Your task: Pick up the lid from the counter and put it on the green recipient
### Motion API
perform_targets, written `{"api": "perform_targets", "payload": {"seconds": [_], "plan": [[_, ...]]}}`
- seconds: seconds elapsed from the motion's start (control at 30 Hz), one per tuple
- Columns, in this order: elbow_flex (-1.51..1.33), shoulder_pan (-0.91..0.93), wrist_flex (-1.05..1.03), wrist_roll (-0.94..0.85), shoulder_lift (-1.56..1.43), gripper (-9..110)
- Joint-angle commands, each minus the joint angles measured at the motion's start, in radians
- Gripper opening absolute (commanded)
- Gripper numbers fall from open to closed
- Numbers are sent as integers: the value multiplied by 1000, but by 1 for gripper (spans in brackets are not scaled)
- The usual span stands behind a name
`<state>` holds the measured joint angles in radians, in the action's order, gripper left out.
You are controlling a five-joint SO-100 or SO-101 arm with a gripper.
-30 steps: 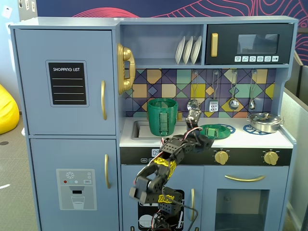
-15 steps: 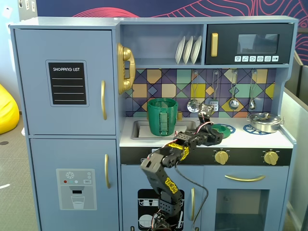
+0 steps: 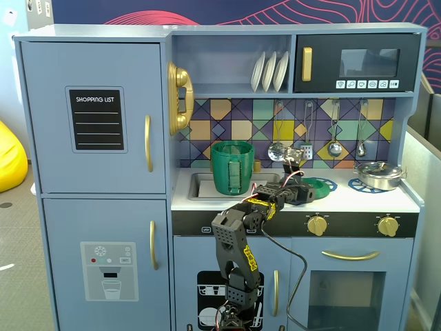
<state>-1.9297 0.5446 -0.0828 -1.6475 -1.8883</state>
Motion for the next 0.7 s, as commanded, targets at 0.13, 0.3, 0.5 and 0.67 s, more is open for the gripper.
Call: {"api": "perform_targets", "payload": {"seconds": [0.13, 0.3, 0.5, 0.67], "plan": [[146, -40, 34, 8, -41, 0], [327, -60, -91, 23, -77, 0], [538, -123, -281, 28, -132, 0], [695, -206, -433, 14, -147, 0]]}}
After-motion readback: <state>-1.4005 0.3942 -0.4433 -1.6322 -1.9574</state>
